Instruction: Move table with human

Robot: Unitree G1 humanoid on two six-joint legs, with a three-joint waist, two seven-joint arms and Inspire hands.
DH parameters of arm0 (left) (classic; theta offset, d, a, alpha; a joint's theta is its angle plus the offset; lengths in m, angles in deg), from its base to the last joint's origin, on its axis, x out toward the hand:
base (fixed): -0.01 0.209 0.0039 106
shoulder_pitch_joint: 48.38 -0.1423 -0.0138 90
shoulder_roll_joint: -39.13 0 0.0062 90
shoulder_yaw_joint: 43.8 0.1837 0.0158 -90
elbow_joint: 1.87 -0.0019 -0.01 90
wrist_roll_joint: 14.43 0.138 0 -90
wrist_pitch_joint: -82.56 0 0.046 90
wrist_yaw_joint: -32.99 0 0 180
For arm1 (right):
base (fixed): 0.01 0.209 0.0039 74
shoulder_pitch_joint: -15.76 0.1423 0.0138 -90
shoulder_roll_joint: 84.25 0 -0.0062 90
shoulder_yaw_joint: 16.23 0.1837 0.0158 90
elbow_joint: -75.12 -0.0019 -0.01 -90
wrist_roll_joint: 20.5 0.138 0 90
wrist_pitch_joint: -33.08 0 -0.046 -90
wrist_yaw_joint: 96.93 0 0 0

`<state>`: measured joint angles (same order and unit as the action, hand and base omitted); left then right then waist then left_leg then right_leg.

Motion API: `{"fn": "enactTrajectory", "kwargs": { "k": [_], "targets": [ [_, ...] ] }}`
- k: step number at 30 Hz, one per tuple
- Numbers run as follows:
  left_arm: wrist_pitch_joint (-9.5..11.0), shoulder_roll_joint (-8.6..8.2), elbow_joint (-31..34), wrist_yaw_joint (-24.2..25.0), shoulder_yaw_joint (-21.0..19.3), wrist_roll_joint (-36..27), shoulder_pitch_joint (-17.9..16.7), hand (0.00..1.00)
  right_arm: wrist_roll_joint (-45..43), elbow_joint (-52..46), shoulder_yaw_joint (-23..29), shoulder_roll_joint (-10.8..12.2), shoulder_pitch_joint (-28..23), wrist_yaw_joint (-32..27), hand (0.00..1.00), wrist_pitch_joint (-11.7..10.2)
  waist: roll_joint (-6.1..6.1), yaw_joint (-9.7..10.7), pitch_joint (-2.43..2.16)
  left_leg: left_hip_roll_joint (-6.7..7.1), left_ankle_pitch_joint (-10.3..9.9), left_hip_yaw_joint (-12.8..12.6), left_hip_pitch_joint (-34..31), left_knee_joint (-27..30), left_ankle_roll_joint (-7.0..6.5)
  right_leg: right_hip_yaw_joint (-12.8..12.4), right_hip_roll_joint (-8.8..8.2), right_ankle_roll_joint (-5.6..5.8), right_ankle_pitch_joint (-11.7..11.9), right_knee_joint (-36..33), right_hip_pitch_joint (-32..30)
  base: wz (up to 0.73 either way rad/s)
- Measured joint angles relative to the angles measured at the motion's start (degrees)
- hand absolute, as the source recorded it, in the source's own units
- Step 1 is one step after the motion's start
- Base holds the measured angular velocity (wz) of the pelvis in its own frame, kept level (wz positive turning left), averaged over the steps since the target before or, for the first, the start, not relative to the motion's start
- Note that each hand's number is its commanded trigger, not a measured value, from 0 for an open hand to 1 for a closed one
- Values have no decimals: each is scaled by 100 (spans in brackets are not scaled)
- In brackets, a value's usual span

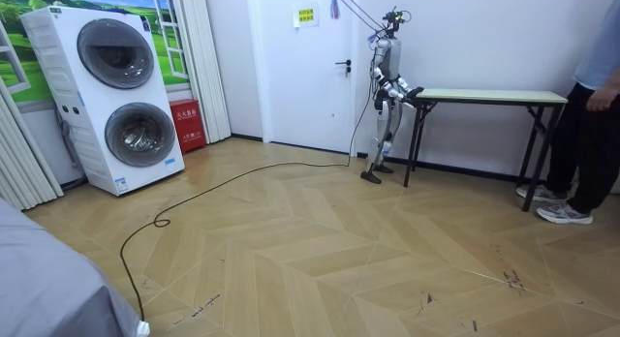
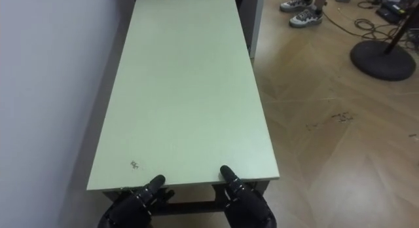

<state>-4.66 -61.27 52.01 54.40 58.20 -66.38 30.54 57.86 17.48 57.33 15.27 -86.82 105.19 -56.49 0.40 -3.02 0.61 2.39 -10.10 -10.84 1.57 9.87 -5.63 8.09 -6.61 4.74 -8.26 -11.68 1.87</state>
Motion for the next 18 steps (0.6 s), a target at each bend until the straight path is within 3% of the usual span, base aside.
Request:
{"fn": "enactTrajectory", "kwargs": {
  "k": [7, 14, 18],
  "targets": [
    [-68, 252, 371, 22, 261, 166, -113, 0, -358, -159, -50, -2, 17, 536, 0, 95, 3, 100, -7, 0, 2, -12, -94, 9, -1, -10, -4, 1, 0, -9, -67, 0],
    [-320, 307, 596, 243, 626, 927, -86, 0, -1378, -177, -38, -12, 31, 1160, 0, 180, -37, 283, 23, -12, -2, -14, -107, 33, 5, -8, 8, 1, 0, 6, -80, -1],
    [-428, 326, 577, 468, 830, 1175, 5, 0, -2062, -110, -60, -149, 16, 1244, 0, 216, -51, 290, 31, -44, -24, -25, -113, 36, 37, -4, 42, 0, 1, 8, -107, -8]
  ]
}}
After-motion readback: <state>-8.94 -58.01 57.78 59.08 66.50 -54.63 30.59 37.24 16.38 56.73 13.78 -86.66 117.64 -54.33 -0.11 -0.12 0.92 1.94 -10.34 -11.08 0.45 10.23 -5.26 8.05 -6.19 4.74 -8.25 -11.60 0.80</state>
